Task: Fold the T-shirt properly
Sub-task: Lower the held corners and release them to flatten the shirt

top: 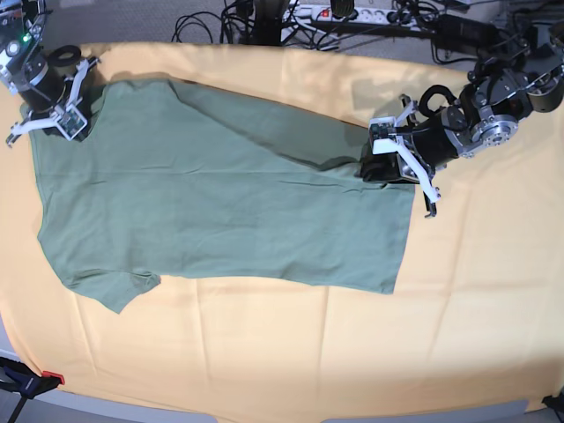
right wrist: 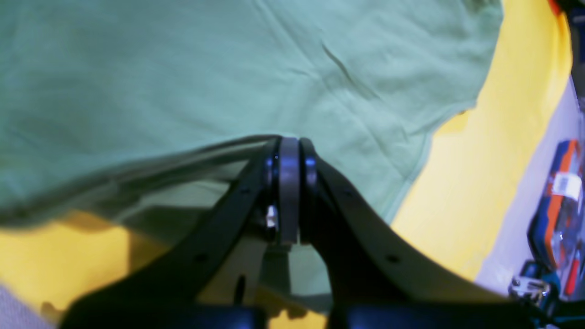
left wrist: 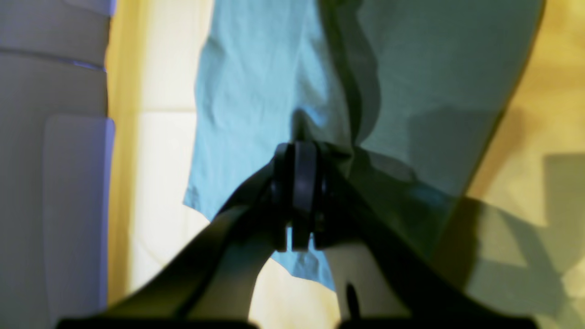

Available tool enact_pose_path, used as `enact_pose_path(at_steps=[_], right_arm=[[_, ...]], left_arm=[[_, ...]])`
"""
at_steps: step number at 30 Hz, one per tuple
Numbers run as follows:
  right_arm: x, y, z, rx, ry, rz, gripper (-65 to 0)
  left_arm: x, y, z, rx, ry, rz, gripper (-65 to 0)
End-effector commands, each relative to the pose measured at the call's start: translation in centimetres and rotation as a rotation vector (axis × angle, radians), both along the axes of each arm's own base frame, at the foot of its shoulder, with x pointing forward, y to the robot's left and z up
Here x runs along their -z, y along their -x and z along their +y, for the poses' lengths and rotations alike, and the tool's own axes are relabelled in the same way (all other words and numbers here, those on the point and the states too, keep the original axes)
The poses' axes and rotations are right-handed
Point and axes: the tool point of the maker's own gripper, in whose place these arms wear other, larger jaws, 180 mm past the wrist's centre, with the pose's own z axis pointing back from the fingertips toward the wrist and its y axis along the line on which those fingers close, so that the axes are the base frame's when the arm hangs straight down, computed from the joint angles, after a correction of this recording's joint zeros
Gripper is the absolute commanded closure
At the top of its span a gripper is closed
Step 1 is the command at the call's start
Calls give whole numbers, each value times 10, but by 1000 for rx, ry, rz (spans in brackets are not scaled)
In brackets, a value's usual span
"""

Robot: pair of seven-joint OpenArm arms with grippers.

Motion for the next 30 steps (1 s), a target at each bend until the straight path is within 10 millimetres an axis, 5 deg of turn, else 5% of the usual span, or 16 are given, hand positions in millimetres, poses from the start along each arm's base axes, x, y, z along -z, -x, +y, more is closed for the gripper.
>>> enact_pose_path(at_steps=[1,13,30], right_arm=[[-10,-12,-3,-1,-5,-43,0],[-11,-47,-22,62,-85,-77,0],[-19,-55,-30,124,-91,-134,0]], left_arm=[[-12,-11,1,-17,24,-51,0],[-25,-33,12,-145,72,-142,0],[-22,-34,17,-169,48,-137,0]])
